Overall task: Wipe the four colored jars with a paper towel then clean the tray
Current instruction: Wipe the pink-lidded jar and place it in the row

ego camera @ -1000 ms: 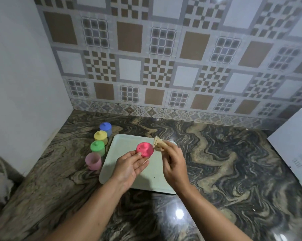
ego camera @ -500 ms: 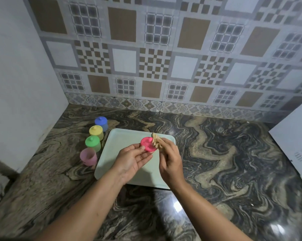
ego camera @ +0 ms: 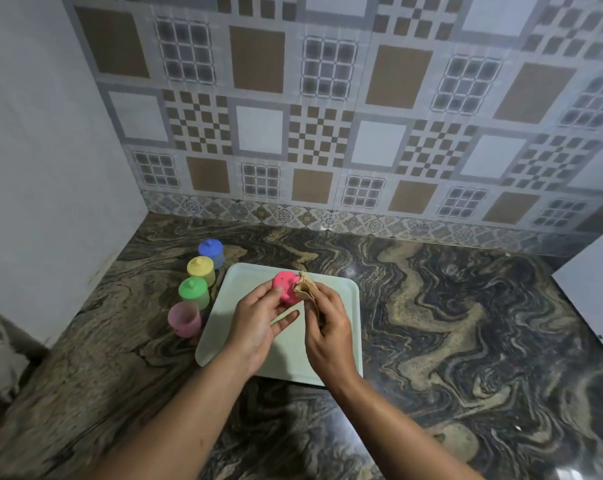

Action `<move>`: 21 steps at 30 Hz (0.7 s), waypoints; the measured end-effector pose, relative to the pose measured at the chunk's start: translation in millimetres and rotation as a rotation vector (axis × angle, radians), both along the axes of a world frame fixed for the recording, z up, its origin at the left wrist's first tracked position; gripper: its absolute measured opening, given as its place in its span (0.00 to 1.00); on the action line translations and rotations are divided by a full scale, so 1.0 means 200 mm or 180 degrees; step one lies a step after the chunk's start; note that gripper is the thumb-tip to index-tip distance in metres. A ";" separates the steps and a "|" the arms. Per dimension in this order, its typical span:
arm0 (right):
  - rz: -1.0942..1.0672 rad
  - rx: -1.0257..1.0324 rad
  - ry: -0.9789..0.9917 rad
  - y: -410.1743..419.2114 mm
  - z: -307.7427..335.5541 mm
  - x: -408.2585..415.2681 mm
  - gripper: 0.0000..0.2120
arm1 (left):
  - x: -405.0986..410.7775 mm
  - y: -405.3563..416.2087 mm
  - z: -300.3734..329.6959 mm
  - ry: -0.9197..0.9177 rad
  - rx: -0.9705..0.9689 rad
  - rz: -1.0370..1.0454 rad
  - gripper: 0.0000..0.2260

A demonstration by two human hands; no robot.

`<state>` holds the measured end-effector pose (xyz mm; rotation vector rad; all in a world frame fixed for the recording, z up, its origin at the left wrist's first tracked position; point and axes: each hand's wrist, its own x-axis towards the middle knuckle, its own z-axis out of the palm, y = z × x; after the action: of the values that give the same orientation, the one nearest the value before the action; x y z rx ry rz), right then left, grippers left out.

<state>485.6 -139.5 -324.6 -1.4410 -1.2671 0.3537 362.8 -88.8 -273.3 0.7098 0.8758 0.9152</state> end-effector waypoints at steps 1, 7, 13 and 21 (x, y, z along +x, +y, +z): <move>-0.0025 -0.0001 -0.0005 0.00 0.01 -0.01 0.19 | 0.01 -0.02 0.00 0.0055 0.0173 -0.0049 0.12; 0.0117 0.0108 -0.0355 0.02 0.04 0.02 0.19 | -0.02 -0.01 -0.01 0.0066 0.0173 0.0251 0.07; 0.0076 0.0078 -0.0369 0.11 0.15 0.07 0.15 | -0.15 0.03 -0.03 -0.0019 -0.0103 0.0372 0.10; 0.0278 -0.0092 -0.0073 0.11 0.13 -0.02 0.13 | -0.28 0.06 0.06 -0.0239 -0.0369 0.0190 0.09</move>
<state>480.9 -117.1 -297.6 -1.4204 -1.3510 0.4167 306.4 -76.5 -261.4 0.5485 0.8797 0.9306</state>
